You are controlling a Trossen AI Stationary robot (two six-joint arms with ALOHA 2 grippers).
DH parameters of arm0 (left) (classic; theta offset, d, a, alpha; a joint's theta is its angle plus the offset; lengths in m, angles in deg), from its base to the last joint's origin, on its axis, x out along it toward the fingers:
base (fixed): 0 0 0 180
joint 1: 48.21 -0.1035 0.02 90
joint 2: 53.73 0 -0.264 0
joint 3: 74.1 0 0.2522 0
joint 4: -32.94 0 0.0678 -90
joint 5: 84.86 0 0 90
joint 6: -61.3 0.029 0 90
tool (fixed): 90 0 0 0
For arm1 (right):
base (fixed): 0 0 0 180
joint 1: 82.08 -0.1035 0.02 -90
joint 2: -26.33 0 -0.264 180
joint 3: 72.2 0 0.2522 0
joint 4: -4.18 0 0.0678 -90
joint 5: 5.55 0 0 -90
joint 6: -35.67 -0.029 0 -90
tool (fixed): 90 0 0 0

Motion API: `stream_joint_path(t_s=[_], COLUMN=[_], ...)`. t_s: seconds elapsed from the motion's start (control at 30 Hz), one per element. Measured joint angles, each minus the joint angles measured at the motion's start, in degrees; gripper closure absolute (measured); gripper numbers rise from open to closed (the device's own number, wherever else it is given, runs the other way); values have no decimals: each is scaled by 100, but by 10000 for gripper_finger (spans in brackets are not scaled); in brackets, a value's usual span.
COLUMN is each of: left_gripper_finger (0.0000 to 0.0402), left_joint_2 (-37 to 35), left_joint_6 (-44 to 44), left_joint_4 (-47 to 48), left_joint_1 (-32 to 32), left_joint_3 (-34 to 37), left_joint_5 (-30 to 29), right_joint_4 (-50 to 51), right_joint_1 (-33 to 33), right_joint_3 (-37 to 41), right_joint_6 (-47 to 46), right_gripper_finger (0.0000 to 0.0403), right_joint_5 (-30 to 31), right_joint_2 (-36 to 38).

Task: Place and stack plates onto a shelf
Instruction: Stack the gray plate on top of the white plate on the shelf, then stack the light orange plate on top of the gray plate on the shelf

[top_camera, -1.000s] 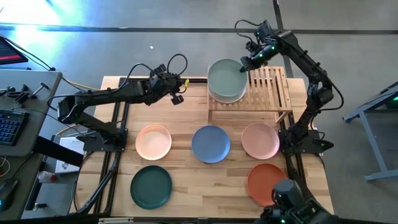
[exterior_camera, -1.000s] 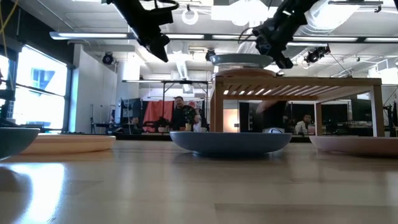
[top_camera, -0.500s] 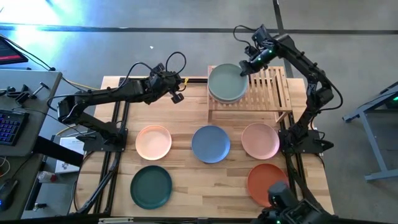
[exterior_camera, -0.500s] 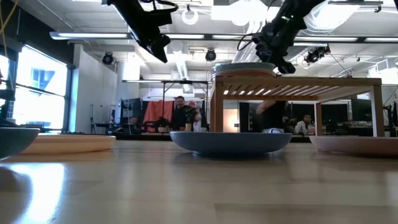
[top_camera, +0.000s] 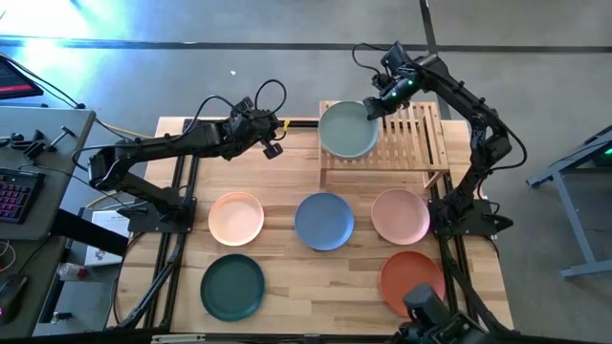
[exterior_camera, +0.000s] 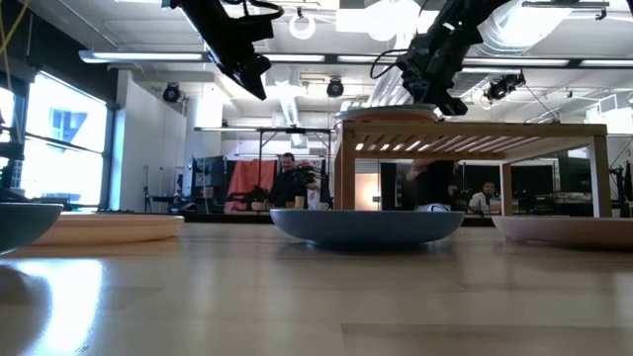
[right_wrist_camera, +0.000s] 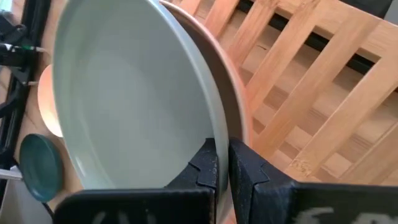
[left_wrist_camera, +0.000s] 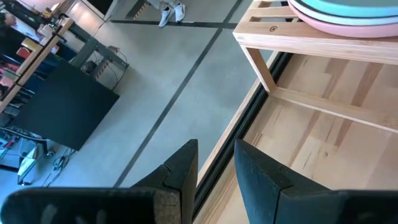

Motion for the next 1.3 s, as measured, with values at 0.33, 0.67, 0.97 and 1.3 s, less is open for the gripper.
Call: stream_joint_path(t_s=[0.33,0.67,0.97,1.3], left_gripper_finger=[307,307,307,307], left_joint_2=[0,0,0,2], left_joint_6=[108,159,149,-106], left_joint_4=[4,4,4,504], left_joint_1=[0,0,0,0], left_joint_3=[-2,-2,-2,-7], left_joint_5=[-2,0,-2,-4], right_joint_4=[-4,14,343,1497], right_joint_1=[-65,-9,29,-369], right_joint_3=[0,-110,-799,-1521], right_joint_6=[-8,-142,-125,67], right_gripper_finger=[376,303,300,300], right_joint_5=[69,266,393,390], right_joint_2=[0,-2,-2,0])
